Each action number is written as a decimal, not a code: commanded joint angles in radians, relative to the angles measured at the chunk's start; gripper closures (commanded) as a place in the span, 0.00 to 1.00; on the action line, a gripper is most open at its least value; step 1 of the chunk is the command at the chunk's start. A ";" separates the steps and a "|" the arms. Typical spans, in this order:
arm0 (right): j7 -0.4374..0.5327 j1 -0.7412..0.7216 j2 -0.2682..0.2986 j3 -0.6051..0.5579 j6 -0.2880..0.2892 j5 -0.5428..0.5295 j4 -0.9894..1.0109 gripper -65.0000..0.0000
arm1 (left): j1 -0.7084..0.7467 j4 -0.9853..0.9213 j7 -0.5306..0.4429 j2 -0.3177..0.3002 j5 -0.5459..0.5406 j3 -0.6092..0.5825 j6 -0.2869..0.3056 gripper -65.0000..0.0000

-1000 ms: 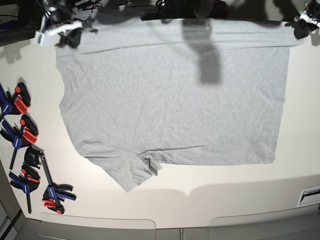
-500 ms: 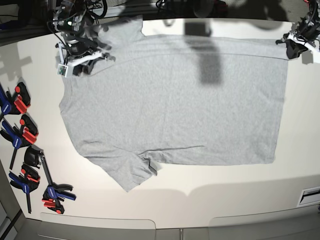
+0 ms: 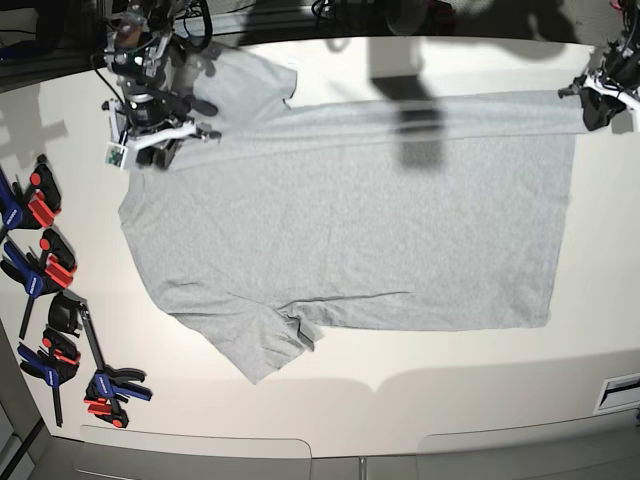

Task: Fold the T-shirt properly
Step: 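Pull both shoulder corners toward the robot to straighten the shirt, then release the shoulder with the right gripper and move it to the sleeve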

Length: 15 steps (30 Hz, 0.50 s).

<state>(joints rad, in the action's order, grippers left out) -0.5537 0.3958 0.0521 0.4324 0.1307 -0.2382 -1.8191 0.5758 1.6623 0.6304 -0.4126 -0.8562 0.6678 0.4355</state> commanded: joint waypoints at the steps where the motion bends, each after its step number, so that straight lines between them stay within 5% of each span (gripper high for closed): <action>1: 0.030 -0.006 0.009 0.002 -0.007 0.000 -0.017 1.00 | -0.001 0.013 -0.026 -0.020 -0.008 0.012 -0.002 1.00; 7: -0.019 -0.007 0.009 -0.001 -0.006 0.000 -0.017 1.00 | -0.013 0.013 -0.023 -0.020 -0.003 0.012 -0.002 1.00; 11: -0.024 -0.004 0.009 -0.001 -0.001 0.000 -0.017 0.54 | -0.011 0.013 -0.026 -0.020 0.039 0.012 -0.002 0.60; 15: -0.041 -0.004 0.009 0.024 -0.002 0.000 -0.024 0.54 | -0.011 0.013 -0.067 -0.029 0.104 0.051 -0.002 0.60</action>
<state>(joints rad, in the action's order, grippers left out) -0.6201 0.3962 0.0517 0.4503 0.1303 -0.2356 -1.8206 0.5594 1.6623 0.5953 -0.4156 -0.7429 0.6998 0.4301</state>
